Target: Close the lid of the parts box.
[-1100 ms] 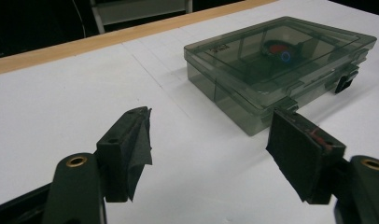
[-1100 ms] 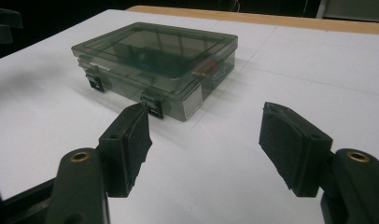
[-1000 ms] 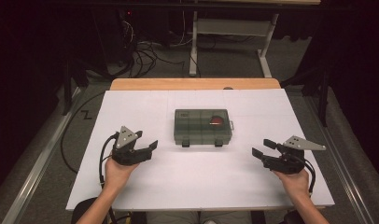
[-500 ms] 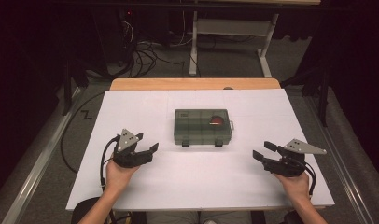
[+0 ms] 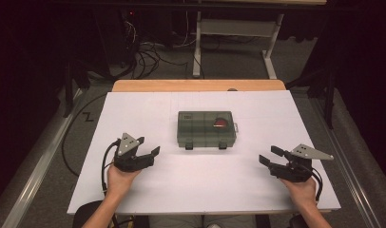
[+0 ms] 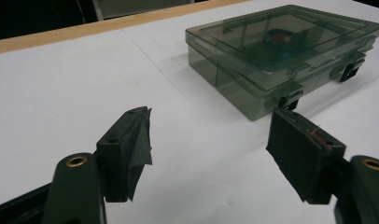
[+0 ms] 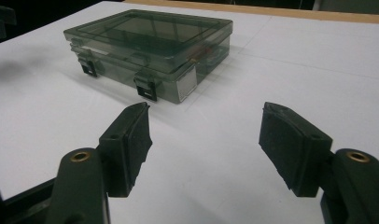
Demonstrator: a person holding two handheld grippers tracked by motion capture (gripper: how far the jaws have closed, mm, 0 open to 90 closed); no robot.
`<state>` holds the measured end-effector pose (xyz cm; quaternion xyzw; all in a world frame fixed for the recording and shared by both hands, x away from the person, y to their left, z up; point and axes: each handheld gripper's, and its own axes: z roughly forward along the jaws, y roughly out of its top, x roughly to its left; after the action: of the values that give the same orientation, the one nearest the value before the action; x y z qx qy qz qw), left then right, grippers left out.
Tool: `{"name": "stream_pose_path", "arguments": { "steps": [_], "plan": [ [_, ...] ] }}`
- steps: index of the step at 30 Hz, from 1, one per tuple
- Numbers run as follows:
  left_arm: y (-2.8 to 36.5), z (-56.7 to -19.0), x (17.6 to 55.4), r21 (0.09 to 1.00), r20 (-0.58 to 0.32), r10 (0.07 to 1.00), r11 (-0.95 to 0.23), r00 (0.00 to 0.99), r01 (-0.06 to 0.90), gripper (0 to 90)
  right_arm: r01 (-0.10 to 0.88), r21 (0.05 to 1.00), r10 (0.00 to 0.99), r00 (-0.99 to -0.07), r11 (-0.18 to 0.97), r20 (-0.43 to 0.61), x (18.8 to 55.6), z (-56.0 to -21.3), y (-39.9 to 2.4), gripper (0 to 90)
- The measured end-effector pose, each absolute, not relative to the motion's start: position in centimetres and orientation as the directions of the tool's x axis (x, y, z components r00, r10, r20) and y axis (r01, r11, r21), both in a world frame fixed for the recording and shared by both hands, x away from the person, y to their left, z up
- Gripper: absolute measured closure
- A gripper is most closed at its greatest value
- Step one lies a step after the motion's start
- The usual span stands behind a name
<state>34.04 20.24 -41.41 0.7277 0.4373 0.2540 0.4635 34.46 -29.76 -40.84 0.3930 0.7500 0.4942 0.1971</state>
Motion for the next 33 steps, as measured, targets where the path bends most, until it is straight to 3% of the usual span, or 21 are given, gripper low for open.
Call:
{"name": "stream_pose_path", "arguments": {
  "steps": [33],
  "plan": [
    [20.17, -42.26, 34.11, 0.881, -0.040, 0.874, -0.198, 0.485, 0.430, 30.3, 0.410, 0.900, 0.809, -0.574, 0.149, 0.128, 34.47, -41.44, -30.59, 34.9]
  ]
}}
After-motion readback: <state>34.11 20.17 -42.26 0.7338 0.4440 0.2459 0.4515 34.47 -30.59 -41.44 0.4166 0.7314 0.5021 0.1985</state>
